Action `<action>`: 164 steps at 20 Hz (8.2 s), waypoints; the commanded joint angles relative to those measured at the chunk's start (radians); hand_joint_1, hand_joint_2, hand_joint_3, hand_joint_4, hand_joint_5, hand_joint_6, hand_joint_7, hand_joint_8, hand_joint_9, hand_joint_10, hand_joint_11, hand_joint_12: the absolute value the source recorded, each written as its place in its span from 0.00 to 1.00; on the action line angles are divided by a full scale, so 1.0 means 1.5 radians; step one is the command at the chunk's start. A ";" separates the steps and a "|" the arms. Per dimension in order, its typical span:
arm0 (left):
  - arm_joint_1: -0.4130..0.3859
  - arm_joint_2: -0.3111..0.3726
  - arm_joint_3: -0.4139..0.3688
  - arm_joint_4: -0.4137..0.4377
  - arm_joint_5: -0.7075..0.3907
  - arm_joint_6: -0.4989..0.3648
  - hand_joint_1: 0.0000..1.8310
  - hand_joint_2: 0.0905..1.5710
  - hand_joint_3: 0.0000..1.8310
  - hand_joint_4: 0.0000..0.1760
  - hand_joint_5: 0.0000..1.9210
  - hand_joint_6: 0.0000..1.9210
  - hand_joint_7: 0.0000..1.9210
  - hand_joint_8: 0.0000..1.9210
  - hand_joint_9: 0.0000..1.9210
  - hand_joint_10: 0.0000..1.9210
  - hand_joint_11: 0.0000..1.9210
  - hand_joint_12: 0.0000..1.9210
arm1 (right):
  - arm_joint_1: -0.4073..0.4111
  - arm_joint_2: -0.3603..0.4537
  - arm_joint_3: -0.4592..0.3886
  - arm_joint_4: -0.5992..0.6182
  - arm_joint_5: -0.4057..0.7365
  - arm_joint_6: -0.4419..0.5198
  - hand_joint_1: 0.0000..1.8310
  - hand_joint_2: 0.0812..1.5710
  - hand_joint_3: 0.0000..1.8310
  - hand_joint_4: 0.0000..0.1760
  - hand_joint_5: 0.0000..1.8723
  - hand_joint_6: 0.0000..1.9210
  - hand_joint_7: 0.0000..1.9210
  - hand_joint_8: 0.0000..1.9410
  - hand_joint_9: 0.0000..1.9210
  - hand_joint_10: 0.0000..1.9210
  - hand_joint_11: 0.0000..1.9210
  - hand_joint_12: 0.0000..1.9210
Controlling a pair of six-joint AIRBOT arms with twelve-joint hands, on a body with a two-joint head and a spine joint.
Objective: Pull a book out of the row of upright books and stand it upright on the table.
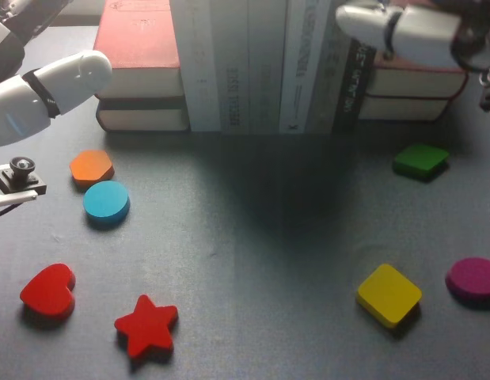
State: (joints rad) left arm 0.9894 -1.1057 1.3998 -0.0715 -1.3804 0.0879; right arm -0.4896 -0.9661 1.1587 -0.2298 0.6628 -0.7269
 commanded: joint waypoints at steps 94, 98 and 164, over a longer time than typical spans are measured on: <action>0.011 -0.004 0.006 -0.037 -0.091 -0.012 0.12 0.82 0.00 0.58 0.00 0.00 0.00 0.00 0.00 0.00 0.00 0.00 | 0.294 0.108 -0.130 -0.863 0.067 0.535 0.64 0.76 0.00 0.00 0.46 0.60 0.36 0.76 0.29 0.76 0.28 0.96; 0.011 -0.005 0.007 -0.038 -0.092 -0.011 0.12 0.78 0.00 0.66 0.01 0.00 0.00 0.00 0.00 0.00 0.00 0.00 | 0.299 0.111 -0.129 -0.862 0.082 0.549 0.64 0.76 0.00 0.00 0.46 0.60 0.36 0.76 0.29 0.76 0.28 0.96; -0.015 -0.040 0.035 -0.045 -0.070 -0.016 0.17 0.75 0.00 0.00 0.07 0.00 0.15 0.00 0.18 0.04 0.00 0.72 | 0.301 -0.153 0.147 -1.089 0.103 0.967 0.64 0.73 0.00 0.00 0.27 0.24 0.30 0.16 0.22 0.41 0.05 0.86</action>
State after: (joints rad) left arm 0.9764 -1.1637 1.4513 -0.1146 -1.3613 0.0731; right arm -0.0422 -1.1931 1.3781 -1.9148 0.8291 0.7265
